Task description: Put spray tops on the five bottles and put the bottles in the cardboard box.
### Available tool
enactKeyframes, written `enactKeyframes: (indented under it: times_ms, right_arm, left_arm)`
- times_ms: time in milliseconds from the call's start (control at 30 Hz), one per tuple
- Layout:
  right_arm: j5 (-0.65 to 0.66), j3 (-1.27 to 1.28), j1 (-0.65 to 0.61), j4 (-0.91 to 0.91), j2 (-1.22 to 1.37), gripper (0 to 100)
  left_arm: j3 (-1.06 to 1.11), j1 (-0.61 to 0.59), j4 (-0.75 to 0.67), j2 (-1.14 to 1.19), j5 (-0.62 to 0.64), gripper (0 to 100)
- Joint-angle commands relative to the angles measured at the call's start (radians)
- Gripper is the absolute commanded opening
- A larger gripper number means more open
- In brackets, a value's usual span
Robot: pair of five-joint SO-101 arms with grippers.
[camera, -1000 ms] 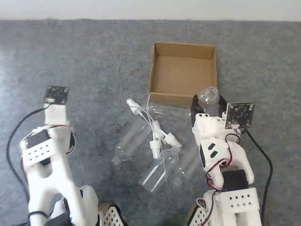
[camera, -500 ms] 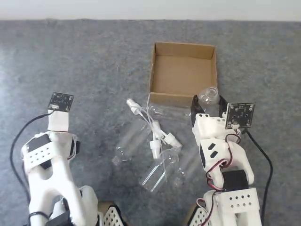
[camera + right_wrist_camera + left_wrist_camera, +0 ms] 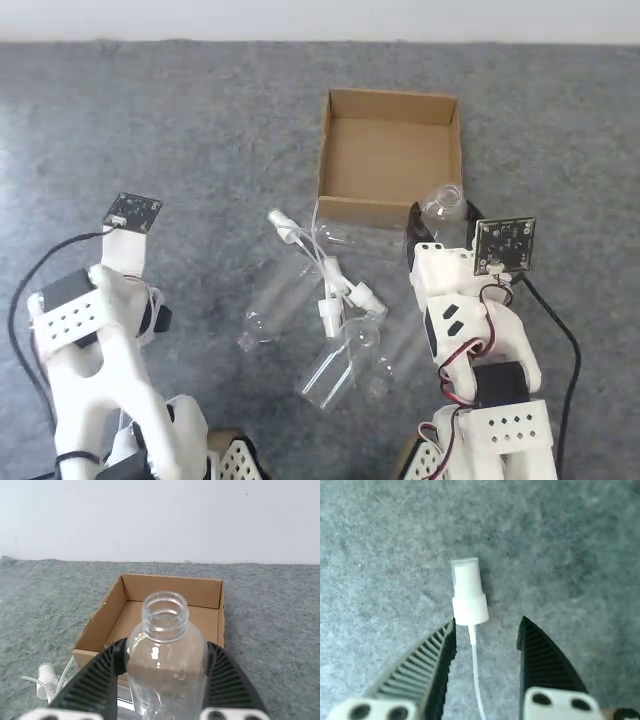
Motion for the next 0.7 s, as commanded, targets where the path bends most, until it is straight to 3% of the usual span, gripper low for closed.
enactKeyframes:
  times_ms: [0,333,433,667]
  right_arm:
    - [0.02,-0.015,-0.008,-0.021,-0.019,9.1]
    - [0.023,-0.015,-0.008,-0.021,-0.019,9.1]
    - [0.023,-0.015,-0.008,-0.021,-0.019,9.1]
    - [0.023,-0.015,-0.008,-0.021,-0.019,9.1]
  left_arm:
    - [-0.116,-0.003,0.074,0.003,-0.015,19]
    - [-0.214,-0.002,0.216,0.028,-0.083,19]
    - [-0.286,-0.003,0.245,0.144,-0.109,19]
    - [-0.535,-0.006,0.252,0.526,-0.031,19]
